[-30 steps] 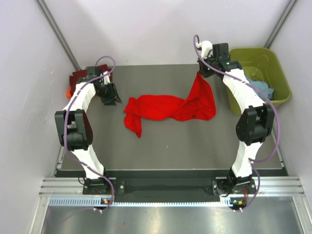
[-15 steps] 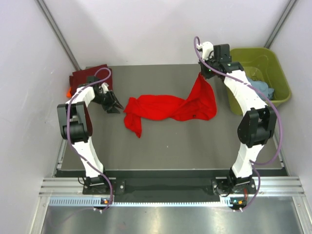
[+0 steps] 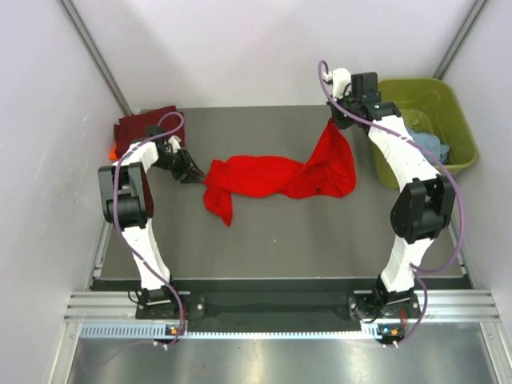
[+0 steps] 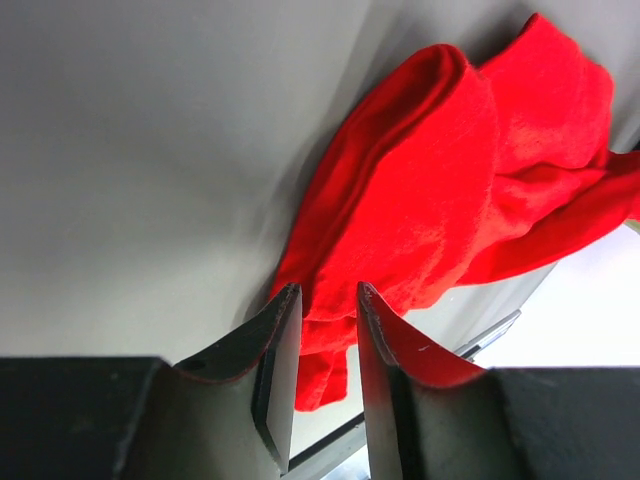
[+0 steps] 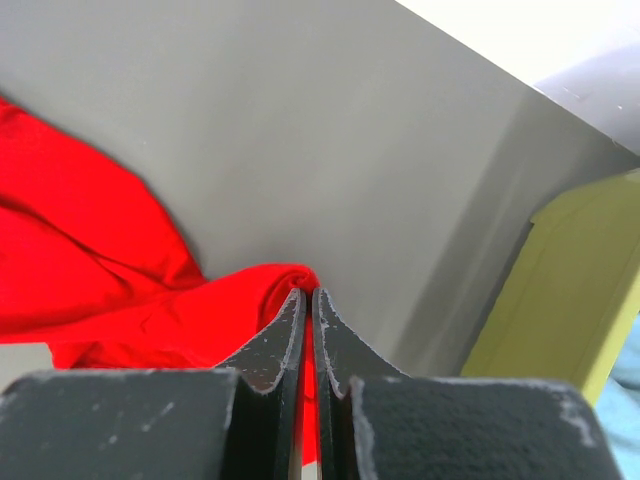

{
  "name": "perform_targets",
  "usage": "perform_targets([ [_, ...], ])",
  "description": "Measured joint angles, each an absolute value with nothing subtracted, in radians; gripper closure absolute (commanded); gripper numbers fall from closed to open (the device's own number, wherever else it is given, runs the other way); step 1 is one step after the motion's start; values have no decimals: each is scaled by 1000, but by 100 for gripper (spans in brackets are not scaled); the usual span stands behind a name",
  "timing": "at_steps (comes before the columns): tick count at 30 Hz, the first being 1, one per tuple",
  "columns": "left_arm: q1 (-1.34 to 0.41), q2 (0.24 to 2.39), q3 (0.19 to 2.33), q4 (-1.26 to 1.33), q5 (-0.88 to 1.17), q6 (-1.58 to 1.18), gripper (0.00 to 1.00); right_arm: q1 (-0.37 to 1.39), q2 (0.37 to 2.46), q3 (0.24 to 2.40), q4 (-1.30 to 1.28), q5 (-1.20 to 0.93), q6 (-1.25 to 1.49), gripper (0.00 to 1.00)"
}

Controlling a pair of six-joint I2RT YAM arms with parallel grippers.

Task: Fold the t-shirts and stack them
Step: Flatten the tshirt out

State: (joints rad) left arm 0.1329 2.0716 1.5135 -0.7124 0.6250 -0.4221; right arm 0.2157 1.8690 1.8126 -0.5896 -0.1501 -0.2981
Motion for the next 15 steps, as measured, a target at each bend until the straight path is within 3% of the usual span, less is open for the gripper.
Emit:
perform_targets([
  [15, 133, 2072, 1491, -712, 638, -426, 67, 222, 1869, 1813, -589, -140, -304, 100],
])
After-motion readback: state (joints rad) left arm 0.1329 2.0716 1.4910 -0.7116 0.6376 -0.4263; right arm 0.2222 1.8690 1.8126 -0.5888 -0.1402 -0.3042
